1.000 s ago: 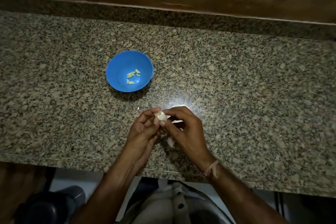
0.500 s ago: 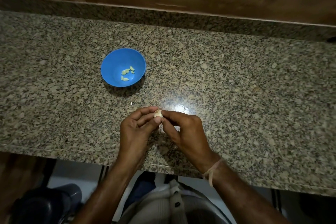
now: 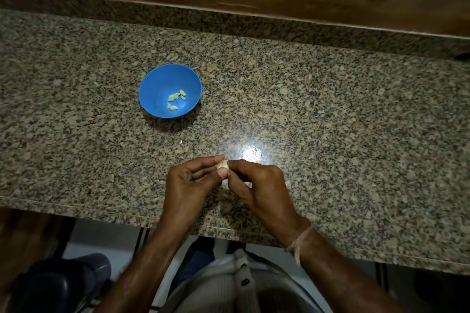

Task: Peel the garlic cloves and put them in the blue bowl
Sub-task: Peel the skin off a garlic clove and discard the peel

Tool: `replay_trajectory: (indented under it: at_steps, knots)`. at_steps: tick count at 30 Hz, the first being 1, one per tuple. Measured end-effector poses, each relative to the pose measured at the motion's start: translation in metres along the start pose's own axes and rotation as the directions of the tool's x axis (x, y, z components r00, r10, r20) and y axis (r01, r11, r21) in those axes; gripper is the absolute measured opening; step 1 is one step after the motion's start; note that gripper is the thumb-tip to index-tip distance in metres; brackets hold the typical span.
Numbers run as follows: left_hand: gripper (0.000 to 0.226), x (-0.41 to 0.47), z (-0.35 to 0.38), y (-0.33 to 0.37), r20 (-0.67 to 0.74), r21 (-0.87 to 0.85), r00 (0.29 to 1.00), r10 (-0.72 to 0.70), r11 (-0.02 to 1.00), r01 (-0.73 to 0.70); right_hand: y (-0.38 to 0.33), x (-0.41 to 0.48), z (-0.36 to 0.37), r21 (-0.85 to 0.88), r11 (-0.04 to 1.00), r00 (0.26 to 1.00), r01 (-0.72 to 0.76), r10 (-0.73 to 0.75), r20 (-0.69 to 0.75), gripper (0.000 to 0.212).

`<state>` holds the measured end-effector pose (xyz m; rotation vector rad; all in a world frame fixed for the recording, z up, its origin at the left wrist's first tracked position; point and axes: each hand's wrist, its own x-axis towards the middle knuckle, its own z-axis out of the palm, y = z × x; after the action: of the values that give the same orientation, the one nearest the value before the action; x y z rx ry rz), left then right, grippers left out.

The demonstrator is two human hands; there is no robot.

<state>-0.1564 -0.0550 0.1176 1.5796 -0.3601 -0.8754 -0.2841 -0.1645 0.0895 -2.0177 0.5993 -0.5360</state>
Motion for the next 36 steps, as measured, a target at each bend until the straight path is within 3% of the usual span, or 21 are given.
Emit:
replay_trajectory:
  at_steps: [11, 17, 23, 28, 30, 32, 34, 36]
  knots:
    - [0.030, -0.002, -0.004, -0.013, -0.007, -0.071, 0.997, -0.075, 0.995, 0.074, 0.003, -0.004, 0.018, -0.029, 0.997, 0.996, -0.077, 0.076, -0.037, 0.021]
    - [0.028, 0.003, -0.006, -0.014, -0.018, -0.167, 0.989, -0.148, 0.976, 0.143, -0.002, 0.005, 0.019, 0.019, 0.999, 0.997, -0.041, 0.042, -0.059, 0.020]
    - [0.032, 0.020, -0.018, -0.010, 0.042, -0.202, 0.983, -0.178, 0.962, 0.183, -0.005, 0.014, 0.030, 0.315, 0.915, 0.945, -0.252, 0.303, -0.124, 0.014]
    - [0.033, 0.041, -0.028, -0.016, 0.055, -0.219, 0.959, -0.278, 0.934, 0.284, 0.004, 0.027, 0.038, 0.519, 0.758, 0.868, -0.394, 0.493, -0.063, 0.010]
    - [0.028, 0.054, -0.035, -0.026, 0.007, -0.045, 0.972, -0.234, 0.971, 0.234, 0.013, 0.030, 0.037, 0.568, 0.699, 0.834, -0.434, 0.550, -0.039, 0.010]
    - [0.025, 0.070, -0.041, -0.040, -0.067, 0.273, 0.996, -0.060, 0.959, 0.076, 0.023, 0.030, 0.037, 0.552, 0.691, 0.816, -0.467, 0.578, -0.033, 0.009]
    - [0.028, 0.088, -0.046, -0.054, -0.034, 0.553, 0.992, 0.124, 0.829, -0.085, 0.037, 0.024, 0.037, 0.429, 0.745, 0.812, -0.511, 0.582, -0.044, 0.005]
    - [0.033, 0.103, -0.049, -0.066, 0.089, 0.719, 0.972, 0.216, 0.662, -0.213, 0.049, 0.018, 0.039, 0.300, 0.776, 0.807, -0.555, 0.590, -0.033, 0.001]
